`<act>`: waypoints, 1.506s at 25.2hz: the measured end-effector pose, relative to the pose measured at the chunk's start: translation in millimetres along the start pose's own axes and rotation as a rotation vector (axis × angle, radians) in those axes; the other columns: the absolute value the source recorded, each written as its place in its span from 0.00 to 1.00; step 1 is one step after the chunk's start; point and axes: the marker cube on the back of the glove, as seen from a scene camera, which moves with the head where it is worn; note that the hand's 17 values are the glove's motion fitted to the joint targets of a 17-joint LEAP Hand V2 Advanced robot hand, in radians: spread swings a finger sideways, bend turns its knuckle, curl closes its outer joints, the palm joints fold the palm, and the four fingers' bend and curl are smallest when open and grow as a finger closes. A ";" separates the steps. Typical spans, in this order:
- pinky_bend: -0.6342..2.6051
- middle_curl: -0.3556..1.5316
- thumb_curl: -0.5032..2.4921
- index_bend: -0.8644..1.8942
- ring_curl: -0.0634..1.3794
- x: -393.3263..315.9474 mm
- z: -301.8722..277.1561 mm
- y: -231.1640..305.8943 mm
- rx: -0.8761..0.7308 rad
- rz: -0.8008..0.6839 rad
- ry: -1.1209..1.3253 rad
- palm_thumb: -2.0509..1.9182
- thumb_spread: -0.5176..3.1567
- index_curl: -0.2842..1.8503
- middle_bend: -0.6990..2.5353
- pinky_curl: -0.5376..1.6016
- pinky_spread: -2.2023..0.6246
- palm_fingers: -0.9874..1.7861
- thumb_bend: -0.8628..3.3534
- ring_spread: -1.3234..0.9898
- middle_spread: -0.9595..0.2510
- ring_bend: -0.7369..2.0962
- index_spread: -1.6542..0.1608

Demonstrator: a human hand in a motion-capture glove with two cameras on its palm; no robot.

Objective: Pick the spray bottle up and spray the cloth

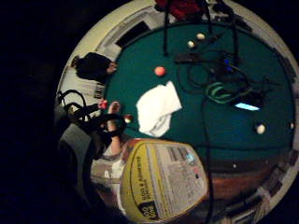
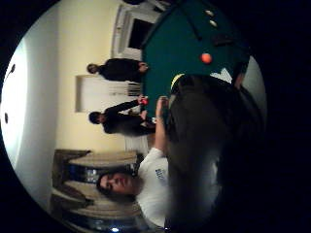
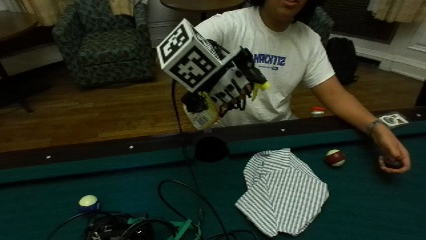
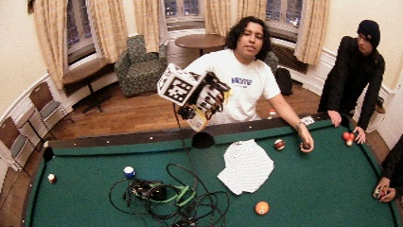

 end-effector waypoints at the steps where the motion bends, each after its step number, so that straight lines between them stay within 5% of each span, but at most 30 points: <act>1: 0.34 0.49 0.40 0.49 0.39 -1.2 6.5 -3.9 -0.042 0.043 0.039 0.76 0.23 0.40 0.43 0.45 0.66 0.86 0.20 0.47 0.64 0.52 0.78; 12: 0.34 0.50 0.42 0.50 0.39 1.6 101.9 -28.4 -0.477 0.264 0.443 0.76 0.22 0.41 0.43 0.45 0.66 0.86 0.20 0.47 0.64 0.52 0.78; 25: 0.35 0.50 0.43 0.49 0.39 28.5 233.7 -55.3 -0.694 0.415 0.615 0.76 0.22 0.42 0.43 0.45 0.65 0.85 0.20 0.47 0.63 0.52 0.78; 38: 0.34 0.50 0.43 0.49 0.39 78.7 272.8 -48.7 -0.794 0.486 0.706 0.76 0.22 0.42 0.43 0.45 0.66 0.85 0.20 0.47 0.63 0.52 0.78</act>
